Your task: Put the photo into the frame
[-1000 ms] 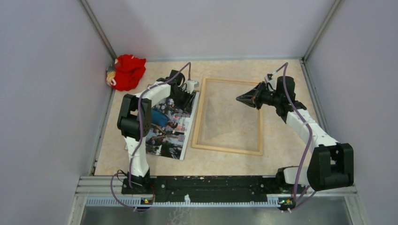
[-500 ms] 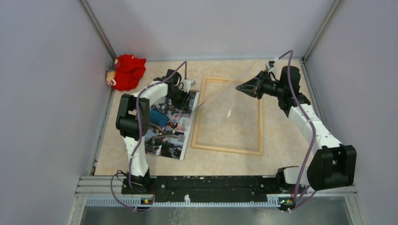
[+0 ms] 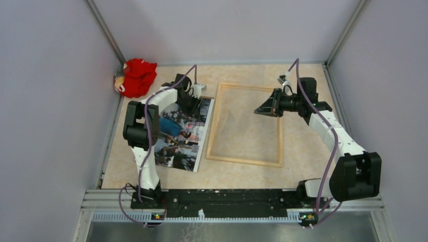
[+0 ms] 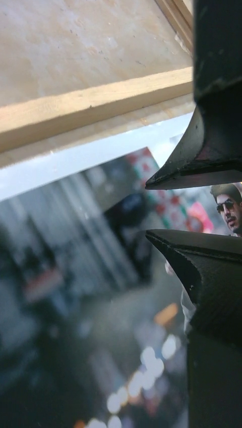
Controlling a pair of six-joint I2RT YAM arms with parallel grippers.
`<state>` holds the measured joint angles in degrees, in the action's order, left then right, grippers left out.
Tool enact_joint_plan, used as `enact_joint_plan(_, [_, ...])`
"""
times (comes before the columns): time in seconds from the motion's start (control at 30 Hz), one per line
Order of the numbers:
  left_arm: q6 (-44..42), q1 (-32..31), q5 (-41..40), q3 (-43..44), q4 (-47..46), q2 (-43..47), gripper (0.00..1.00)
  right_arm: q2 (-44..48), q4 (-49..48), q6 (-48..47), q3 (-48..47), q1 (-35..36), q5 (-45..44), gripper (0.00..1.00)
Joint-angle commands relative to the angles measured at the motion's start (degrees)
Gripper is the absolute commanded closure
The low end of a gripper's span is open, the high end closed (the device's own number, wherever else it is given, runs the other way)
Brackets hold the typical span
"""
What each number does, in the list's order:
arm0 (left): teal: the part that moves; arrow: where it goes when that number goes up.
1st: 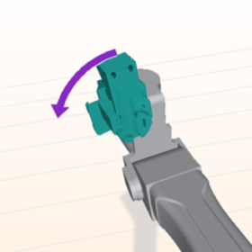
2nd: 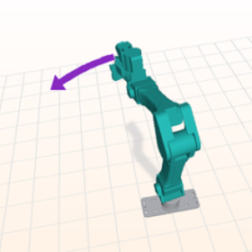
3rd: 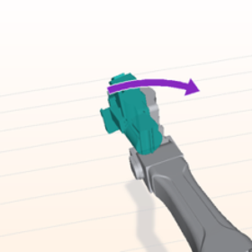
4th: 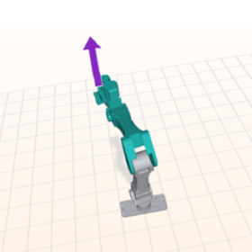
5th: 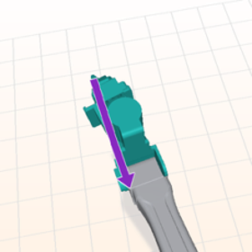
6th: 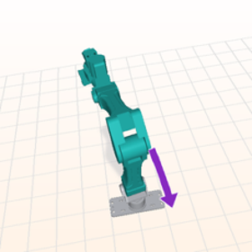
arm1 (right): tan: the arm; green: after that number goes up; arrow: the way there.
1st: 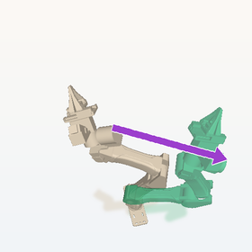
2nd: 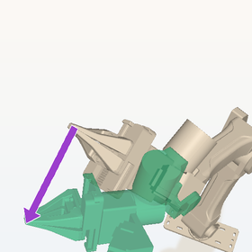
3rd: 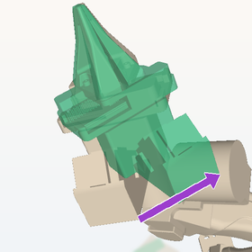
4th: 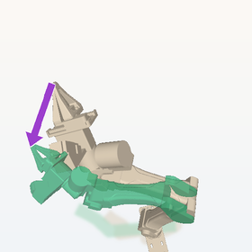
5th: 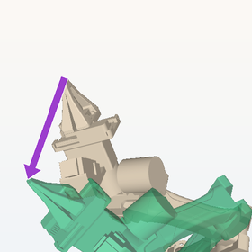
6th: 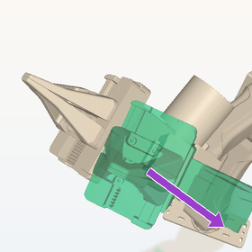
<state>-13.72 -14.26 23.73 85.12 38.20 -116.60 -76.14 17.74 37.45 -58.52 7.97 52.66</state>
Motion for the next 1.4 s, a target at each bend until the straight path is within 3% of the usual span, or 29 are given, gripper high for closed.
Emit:
enact_joint_plan(0.0, [0.33,2.63,-1.01,1.42,0.77,2.76,0.58,1.29,9.78,-11.39,2.95,0.25,-5.44,1.00])
enact_joint_plan(0.43, [0.18,1.39,1.26,0.57,1.06,1.83,0.56,2.22,19.74,-18.47,-0.04,1.30,-20.36,1.00])
enact_joint_plan(0.83, [0.87,0.29,0.64,2.68,1.49,-0.04,0.57,12.82,10.02,-23.12,0.33,6.13,-19.37,1.00])
enact_joint_plan(1.07, [0.80,0.29,0.27,2.77,1.38,-0.03,0.57,10.69,4.67,-22.72,3.47,6.10,-20.31,1.00])
enact_joint_plan(1.37, [0.60,0.29,0.23,2.51,1.41,-0.12,0.58,7.31,-4.60,-18.86,7.30,6.01,-30.10,1.00])
